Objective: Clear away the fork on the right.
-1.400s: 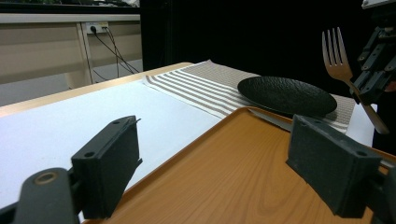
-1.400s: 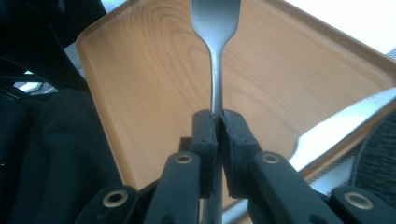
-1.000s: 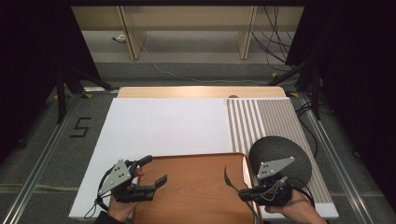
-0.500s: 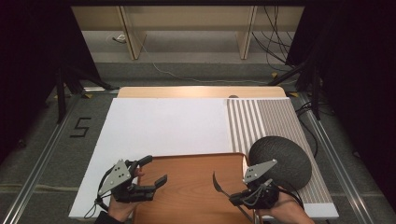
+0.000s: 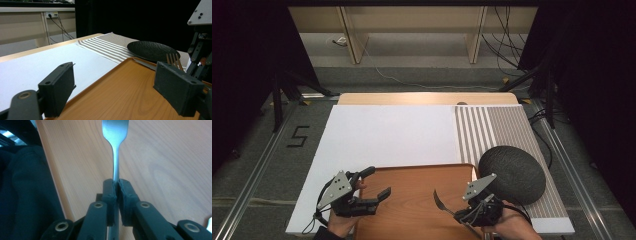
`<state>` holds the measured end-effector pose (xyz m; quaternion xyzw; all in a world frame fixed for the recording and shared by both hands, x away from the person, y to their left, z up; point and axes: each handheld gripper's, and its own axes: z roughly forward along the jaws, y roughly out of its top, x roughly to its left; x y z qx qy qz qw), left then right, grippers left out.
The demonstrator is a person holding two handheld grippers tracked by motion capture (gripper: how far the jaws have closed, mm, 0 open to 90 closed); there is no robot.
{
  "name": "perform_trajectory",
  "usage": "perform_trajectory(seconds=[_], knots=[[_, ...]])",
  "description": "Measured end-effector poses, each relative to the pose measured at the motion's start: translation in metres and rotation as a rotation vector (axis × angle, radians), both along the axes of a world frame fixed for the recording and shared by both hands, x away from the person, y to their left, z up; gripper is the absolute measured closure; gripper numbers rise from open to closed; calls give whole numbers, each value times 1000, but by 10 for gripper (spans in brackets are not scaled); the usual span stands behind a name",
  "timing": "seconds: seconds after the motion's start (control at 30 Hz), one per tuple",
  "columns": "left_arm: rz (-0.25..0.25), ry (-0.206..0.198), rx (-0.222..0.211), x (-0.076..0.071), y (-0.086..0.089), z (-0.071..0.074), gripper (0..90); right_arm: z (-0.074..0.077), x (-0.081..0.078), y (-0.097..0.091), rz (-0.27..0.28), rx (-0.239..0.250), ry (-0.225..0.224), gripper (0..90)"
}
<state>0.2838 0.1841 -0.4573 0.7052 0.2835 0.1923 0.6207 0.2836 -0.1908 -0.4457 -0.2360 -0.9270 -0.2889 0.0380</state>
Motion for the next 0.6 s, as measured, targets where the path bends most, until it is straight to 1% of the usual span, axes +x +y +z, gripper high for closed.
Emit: perform_trajectory(seconds=[0.03,0.1,0.13,0.17,0.23,0.33,0.43,0.47,0.57,0.6], knots=[[0,0,1,0,0,0,167,-1,0,1,7,-1,-3,850],[0,0,0,0,0,0,167,-1,-1,2,8,-14,7,849],[0,1,0,0,0,0,167,-1,0,3,17,-14,2,850],[0,1,0,0,0,0,167,-1,-1,4,11,-20,7,850],[-2,-1,1,0,0,0,167,-2,0,5,24,-23,16,850],[-1,1,1,0,0,0,167,-4,0,7,25,-43,13,850],[0,0,0,0,0,0,167,-4,0,8,35,-53,23,850],[-1,0,0,0,0,0,167,-5,0,9,40,-55,18,850],[-2,-3,1,0,0,0,167,-7,-1,11,54,-74,31,850],[-2,-2,1,0,0,0,167,-7,-1,11,53,-77,30,850]])
